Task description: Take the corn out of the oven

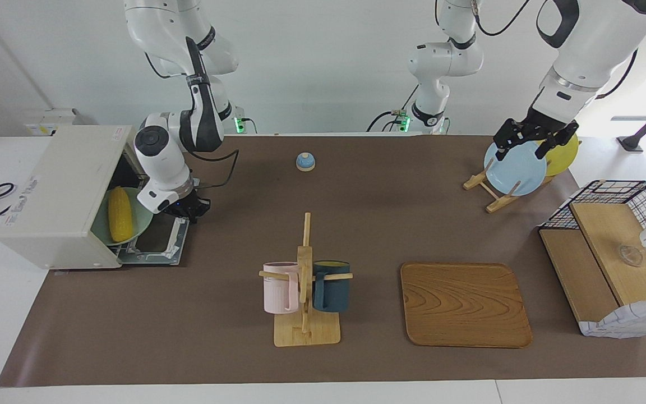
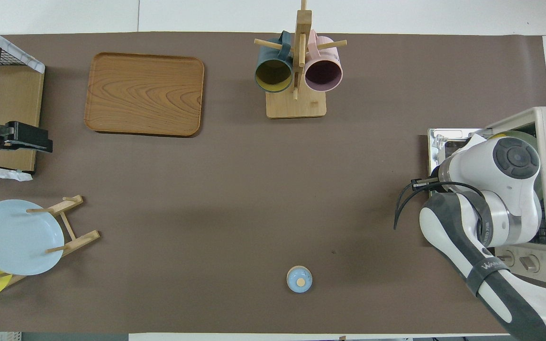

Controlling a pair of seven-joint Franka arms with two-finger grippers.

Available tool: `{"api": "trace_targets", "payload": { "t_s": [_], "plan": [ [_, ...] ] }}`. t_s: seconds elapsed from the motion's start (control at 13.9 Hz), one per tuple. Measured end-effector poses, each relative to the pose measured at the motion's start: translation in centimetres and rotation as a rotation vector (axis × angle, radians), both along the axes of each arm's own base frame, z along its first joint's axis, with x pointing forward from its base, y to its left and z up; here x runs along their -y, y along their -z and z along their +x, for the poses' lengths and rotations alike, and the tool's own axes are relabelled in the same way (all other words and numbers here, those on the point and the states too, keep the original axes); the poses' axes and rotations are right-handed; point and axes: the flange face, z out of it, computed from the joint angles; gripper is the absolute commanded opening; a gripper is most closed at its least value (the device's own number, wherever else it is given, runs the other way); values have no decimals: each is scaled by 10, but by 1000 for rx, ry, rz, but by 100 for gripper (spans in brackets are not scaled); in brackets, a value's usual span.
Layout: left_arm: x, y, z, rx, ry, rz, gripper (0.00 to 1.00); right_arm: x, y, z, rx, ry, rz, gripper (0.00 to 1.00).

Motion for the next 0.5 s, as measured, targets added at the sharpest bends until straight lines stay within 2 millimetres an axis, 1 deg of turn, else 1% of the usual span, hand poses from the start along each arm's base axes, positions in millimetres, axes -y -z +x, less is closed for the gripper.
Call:
{"api": "trace_targets", "payload": {
  "t_s": [0.22, 0.5],
  "plan": [
    [0, 0, 0, 0, 0, 0, 100, 1, 0, 0, 0, 21, 17, 0],
    [0, -1, 1, 9, -4, -1, 100, -11, 0, 0, 0, 5, 22, 0]
  ]
}}
